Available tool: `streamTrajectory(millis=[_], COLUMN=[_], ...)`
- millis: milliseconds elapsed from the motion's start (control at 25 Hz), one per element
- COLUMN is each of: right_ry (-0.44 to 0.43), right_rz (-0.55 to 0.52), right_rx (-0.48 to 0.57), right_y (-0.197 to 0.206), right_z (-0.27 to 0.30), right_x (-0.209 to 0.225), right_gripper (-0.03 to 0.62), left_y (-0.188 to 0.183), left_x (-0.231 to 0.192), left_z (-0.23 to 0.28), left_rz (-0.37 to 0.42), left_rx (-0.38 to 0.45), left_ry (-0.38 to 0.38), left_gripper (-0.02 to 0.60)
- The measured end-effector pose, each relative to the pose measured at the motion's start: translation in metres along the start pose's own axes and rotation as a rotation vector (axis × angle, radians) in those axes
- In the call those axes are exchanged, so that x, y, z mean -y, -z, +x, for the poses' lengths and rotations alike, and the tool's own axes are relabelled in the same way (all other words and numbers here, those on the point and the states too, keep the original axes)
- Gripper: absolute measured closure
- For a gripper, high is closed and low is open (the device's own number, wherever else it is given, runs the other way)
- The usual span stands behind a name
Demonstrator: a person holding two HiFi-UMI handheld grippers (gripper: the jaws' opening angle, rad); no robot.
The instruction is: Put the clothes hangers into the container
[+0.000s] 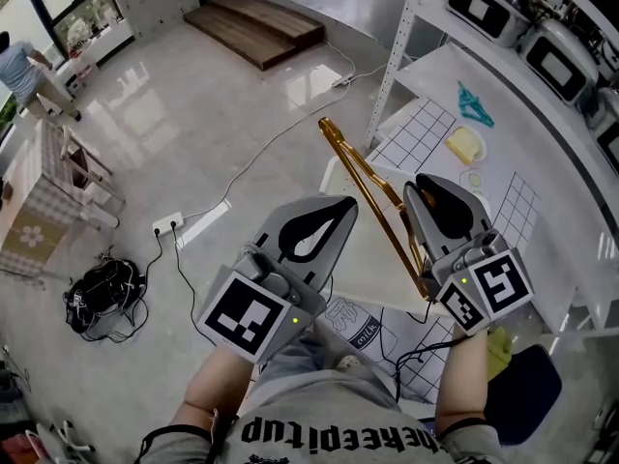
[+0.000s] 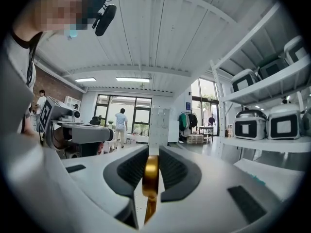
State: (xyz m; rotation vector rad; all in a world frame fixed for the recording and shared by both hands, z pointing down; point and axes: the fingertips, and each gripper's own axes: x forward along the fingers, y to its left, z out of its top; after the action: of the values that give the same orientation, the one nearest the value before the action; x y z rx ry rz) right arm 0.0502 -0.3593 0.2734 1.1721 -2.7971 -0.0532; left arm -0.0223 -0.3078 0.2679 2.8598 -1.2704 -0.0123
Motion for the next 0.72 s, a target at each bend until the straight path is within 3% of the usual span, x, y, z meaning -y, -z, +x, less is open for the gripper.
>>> streamTrajectory(millis=[360,720], right_ry=[-0.002,0.044], right_rz=[0.09,0.095], right_rx=[0.023,0.049], right_y=[-0.003,-0.01], right_z=[-0.013,-0.037], right_x=[0.01,0.021], right_gripper=[0.499,0.51], left_y=[0.001,-0.003], left_x=[0.012,0.031], left_z=[0.016,0.033], left_rz=[-0.003,0.001], left_rx=[-0.009,-0.001], left_ry=[0.036,0.097], left_gripper=[0.561,0.561])
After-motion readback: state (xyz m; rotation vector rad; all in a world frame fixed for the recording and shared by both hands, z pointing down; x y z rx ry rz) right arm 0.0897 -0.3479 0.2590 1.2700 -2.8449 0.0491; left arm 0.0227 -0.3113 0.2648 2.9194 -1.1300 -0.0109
